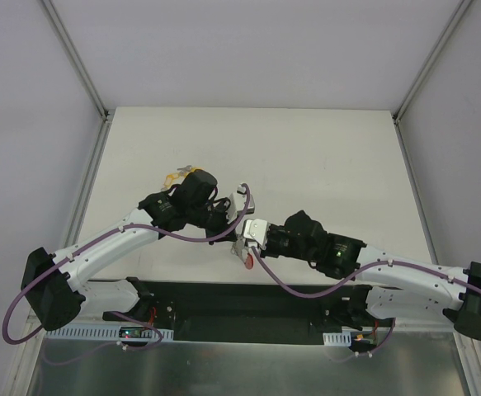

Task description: Put the keys on the keyring

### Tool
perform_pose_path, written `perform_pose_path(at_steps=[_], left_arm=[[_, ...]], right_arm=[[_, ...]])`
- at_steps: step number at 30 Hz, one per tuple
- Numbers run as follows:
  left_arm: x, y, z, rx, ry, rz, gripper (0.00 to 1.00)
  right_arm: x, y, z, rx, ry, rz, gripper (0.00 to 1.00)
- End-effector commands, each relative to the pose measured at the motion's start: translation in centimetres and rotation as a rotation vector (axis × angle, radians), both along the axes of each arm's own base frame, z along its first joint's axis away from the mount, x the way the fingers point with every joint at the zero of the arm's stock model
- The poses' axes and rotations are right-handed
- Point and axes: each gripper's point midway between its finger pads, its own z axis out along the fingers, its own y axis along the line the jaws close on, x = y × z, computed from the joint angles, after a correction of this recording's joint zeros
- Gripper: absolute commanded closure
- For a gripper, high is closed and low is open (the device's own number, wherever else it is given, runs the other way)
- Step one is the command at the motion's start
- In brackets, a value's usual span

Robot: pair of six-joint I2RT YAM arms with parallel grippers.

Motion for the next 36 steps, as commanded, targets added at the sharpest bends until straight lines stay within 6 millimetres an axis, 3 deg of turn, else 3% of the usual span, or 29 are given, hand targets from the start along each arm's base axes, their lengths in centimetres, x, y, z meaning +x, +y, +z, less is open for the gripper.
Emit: perform_pose_path(at_steps=[1, 36], left_arm=[[0.08, -0.87, 1.58, -0.051, -0.039, -0.041, 1.0], [-0.04, -0.95, 1.38, -0.046, -0.04, -0.05, 1.0]], right_arm=[[0.53, 0.66, 2.2, 0.055, -0.008, -0.014, 0.99], [0.23, 1.05, 2.31, 0.071, 0.034, 0.016, 0.99]])
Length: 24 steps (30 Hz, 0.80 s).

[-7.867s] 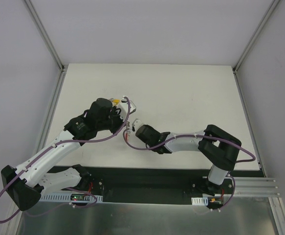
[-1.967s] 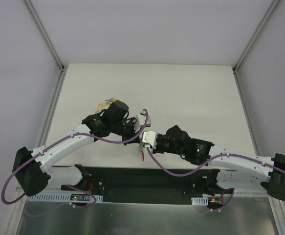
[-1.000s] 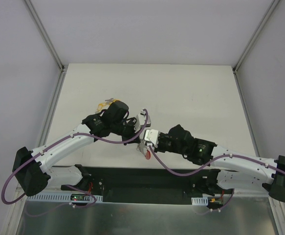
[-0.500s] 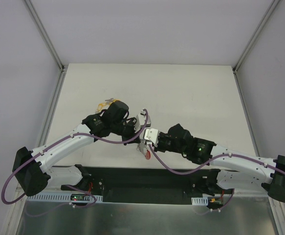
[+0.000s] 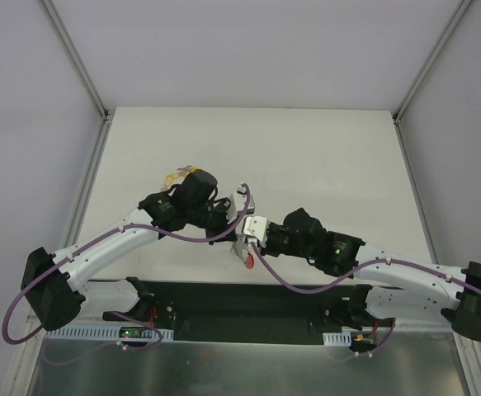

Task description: Put the keys on the keyring

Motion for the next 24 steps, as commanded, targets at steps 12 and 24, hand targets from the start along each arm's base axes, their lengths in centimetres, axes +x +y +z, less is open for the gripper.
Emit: perform_pose_path(at_steps=[12, 24], left_arm=[[-0.06, -0.94, 1.51, -0.049, -0.044, -0.049, 1.0], [-0.07, -0.96, 1.45, -0.047, -0.044, -0.05, 1.0]], right_arm=[[0.74, 0.83, 3.18, 0.094, -0.016, -0.02, 0.99], [0.58, 1.13, 3.28, 0.111, -0.003, -0.007, 0.99]])
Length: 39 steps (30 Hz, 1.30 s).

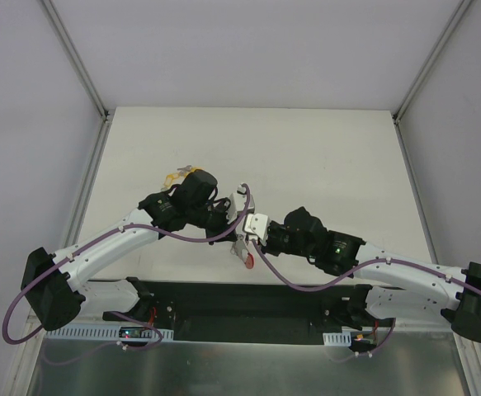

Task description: Put the keys on the keyring

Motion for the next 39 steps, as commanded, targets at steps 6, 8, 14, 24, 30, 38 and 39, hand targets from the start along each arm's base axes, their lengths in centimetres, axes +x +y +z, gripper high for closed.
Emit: perform_pose_path(at_steps=[6, 8, 14, 24, 30, 38, 39], left_arm=[[-0.03, -0.91, 1.53, -0.048, -0.045, -0.046, 1.0], [-0.07, -0.93, 1.51, -0.049, -0.041, -0.047, 1.0], [-0.05, -0.93, 1.48, -0.047, -0.046, -0.049, 1.0], [-0.12, -1.0, 1.34, -0.046, -0.039, -0.054, 1.0], [-0.24, -1.01, 1.25, -0.046, -0.04, -0.063, 1.0], [-0.41, -1.03, 1.07, -0.043, -0.048, -0.077, 1.0], [-0.47, -1.07, 1.2, -0.046, -0.052, -0.079, 1.0]], right_arm=[[0.2, 1.35, 3.42, 0.111, -0.017, 0.015, 0.99], [0.14, 1.39, 3.46, 0.114, -0.013, 0.018, 0.99], [0.09, 1.42, 3.44, 0.115, -0.006, 0.023, 0.99], [0.12, 1.5, 3.34, 0.116, 0.004, 0.028, 0.99], [-0.07, 1.66, 3.29, 0.121, 0.023, 0.046, 0.99], [-0.18, 1.74, 3.48, 0.133, 0.044, 0.061, 0.99], [-0.27, 1.77, 3.48, 0.134, 0.047, 0.064, 0.99]])
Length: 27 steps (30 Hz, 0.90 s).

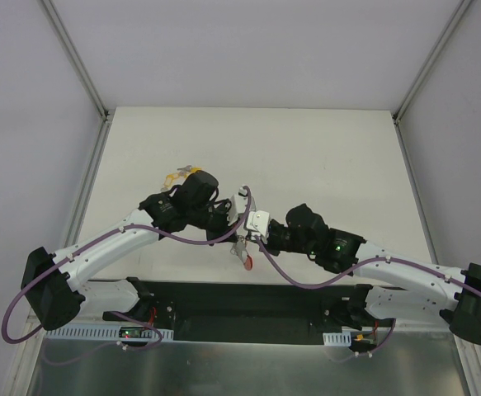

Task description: Put the keys on the keyring

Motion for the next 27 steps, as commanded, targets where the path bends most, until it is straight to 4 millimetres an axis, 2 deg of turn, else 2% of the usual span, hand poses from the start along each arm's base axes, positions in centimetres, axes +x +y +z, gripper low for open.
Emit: perform_pose_path(at_steps=[1, 12, 27], left_arm=[[-0.2, -0.9, 1.1, -0.044, -0.034, -0.053, 1.0], [0.3, -0.6, 0.8, -0.026, -0.06, -0.04, 1.0], [0.2, -0.7, 0.8, -0.028, -0.062, -0.05, 1.0]], right_arm=[[0.1, 1.4, 3.3, 0.099, -0.01, 0.026, 0.99], [0.5, -0.1, 3.6, 0.116, 0.021, -0.004, 0.99], [0.0, 0.2, 2.9, 0.102, 0.083, 0.054, 0.99]])
